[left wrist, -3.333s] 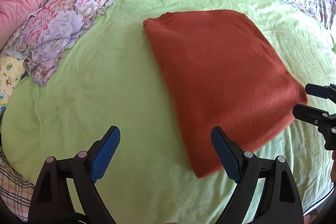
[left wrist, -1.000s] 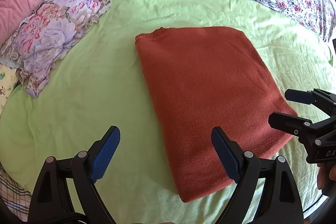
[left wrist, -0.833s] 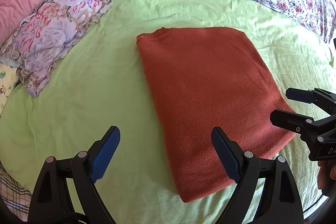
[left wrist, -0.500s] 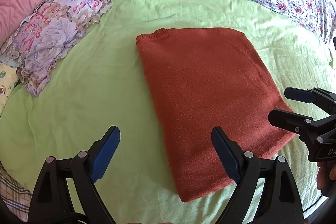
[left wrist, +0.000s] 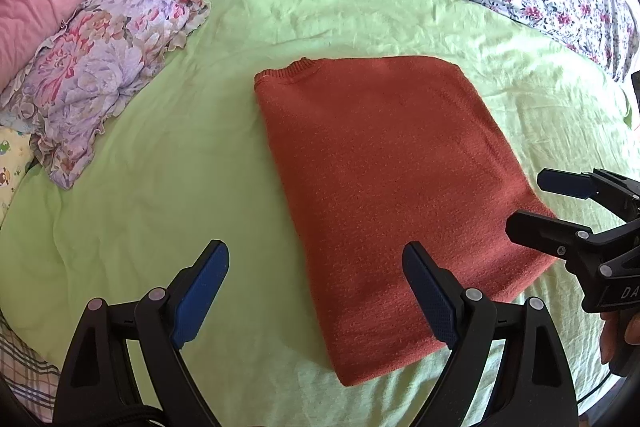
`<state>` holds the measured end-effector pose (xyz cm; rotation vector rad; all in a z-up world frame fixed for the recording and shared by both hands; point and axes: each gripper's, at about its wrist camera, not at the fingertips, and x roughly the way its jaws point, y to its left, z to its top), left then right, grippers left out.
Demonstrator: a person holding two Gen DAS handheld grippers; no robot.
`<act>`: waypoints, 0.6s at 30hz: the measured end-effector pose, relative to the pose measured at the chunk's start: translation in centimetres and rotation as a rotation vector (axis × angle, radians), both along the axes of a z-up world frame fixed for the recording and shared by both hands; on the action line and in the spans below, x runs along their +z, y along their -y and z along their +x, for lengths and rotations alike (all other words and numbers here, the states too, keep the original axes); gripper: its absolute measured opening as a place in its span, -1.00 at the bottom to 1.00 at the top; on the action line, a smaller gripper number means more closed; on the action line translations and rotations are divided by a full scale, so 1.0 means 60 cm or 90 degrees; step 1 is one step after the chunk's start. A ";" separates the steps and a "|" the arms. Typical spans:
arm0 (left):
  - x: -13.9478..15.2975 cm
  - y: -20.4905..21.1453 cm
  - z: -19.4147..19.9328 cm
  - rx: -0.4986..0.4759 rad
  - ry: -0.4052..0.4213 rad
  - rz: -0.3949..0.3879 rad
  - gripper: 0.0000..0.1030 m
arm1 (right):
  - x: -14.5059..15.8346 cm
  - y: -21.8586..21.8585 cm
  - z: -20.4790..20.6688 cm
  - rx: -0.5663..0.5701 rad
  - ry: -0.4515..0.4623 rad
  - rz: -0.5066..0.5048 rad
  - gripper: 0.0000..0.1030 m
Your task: Fold small clothes
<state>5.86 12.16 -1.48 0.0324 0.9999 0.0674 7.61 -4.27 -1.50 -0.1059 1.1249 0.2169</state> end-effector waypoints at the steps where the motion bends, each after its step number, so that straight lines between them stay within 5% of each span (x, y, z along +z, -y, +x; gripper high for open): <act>1: 0.000 0.001 0.000 -0.001 0.000 0.000 0.73 | 0.000 -0.001 -0.001 -0.001 0.000 0.000 0.73; 18: 0.003 0.000 0.002 -0.001 -0.001 -0.001 0.73 | 0.007 -0.006 -0.006 -0.003 0.003 0.004 0.73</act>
